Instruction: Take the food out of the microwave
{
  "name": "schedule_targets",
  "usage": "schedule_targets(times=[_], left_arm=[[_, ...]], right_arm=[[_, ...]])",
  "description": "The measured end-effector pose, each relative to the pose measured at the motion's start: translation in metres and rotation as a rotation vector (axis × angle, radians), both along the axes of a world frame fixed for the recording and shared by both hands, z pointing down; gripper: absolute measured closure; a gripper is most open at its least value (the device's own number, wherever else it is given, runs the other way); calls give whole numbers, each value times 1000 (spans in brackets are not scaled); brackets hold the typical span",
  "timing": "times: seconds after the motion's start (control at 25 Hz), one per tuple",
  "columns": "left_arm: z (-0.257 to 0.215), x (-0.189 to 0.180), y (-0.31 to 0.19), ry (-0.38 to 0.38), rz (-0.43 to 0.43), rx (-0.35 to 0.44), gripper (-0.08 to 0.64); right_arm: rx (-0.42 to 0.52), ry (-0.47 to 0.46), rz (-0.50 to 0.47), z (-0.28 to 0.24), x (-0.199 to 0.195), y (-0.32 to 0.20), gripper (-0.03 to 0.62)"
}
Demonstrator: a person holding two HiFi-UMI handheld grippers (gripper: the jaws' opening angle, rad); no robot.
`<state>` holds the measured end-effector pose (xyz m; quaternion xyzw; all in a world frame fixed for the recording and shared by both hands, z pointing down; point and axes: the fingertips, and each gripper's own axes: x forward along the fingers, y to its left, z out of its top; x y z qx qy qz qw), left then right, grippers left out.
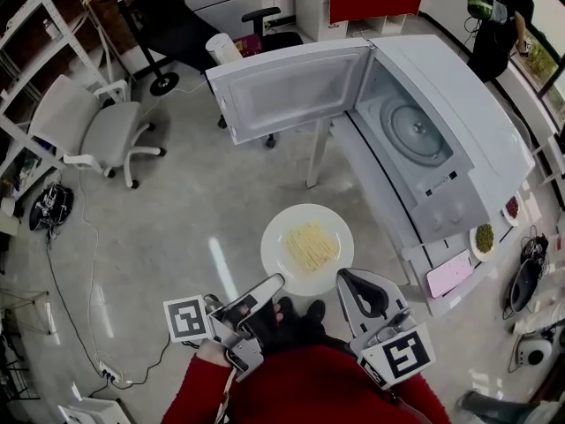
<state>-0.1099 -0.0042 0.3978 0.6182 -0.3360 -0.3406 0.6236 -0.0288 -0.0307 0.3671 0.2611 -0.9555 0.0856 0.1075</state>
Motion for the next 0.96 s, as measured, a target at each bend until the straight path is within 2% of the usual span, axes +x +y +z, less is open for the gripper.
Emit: schedule_targets(times=[0.2, 0.36, 0.68, 0.96], left_arm=[[0, -3, -3, -2, -4, 8, 541], [-1, -7, -3, -1, -13, 10, 541], [-2, -8, -3, 3, -23, 11, 541], [-1, -8, -2, 5, -26, 12, 541]], right_arm=[[36, -17, -16, -4, -6, -1, 583], [14, 17, -25, 2, -8, 0, 583], [41, -6, -39, -3, -12, -1, 583], [19, 22, -40, 3, -9, 2, 583]])
